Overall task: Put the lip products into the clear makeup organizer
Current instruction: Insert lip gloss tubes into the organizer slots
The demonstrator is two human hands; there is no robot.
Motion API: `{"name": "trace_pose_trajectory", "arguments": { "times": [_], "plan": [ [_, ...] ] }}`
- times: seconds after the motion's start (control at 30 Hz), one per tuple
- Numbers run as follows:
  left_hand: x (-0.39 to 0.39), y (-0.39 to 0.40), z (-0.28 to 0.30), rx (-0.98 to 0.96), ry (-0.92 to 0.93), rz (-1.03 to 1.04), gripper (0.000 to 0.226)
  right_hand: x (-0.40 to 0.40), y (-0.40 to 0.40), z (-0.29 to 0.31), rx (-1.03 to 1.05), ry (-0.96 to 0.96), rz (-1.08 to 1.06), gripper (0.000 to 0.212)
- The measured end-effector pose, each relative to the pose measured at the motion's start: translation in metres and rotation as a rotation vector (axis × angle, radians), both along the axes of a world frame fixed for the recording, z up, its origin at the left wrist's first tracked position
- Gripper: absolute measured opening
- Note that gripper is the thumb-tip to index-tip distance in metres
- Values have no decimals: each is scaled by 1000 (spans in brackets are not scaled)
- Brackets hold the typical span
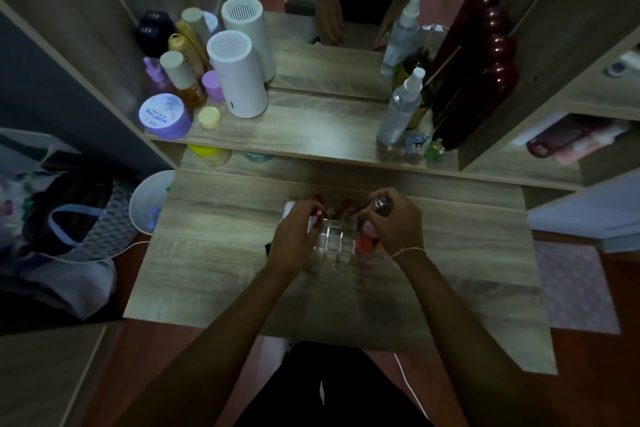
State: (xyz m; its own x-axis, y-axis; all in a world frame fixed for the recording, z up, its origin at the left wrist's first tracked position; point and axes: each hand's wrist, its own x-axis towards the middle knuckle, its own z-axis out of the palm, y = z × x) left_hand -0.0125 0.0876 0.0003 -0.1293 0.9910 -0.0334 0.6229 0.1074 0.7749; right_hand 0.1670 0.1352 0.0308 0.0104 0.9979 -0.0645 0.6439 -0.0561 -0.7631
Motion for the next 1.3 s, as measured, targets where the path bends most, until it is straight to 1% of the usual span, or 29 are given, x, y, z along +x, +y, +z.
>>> {"name": "trace_pose_trajectory", "arguments": {
  "times": [0.1, 0.17, 0.23, 0.33, 0.63, 0.9, 1.03, 1.3],
  "plan": [
    [2, 3, -1, -7, 9, 9, 17, -3, 3, -5, -26, -11, 52, 21],
    [4, 2, -1, 29, 37, -12, 18, -5, 5, -7, -54, -14, 69, 25],
    [6, 1, -2, 64, 78, -35, 17, -6, 6, -9, -71, -10, 72, 29],
    [8, -1, -3, 82, 90, -38, 11, -7, 8, -10, -94, -4, 78, 32],
    [7, 0, -8, -4, 97, -61, 17, -10, 12, -17, -130, 4, 105, 31],
    [5, -2, -6, -23, 96, -50, 15, -9, 15, -22, -131, 3, 103, 25],
    [5, -3, -6, -9, 76, -11, 20, -7, 16, -22, -144, 18, 106, 28],
    [0, -14, -1, 26, 56, -22, 22, 4, 8, -17, -148, 48, 125, 34]
  ]
}}
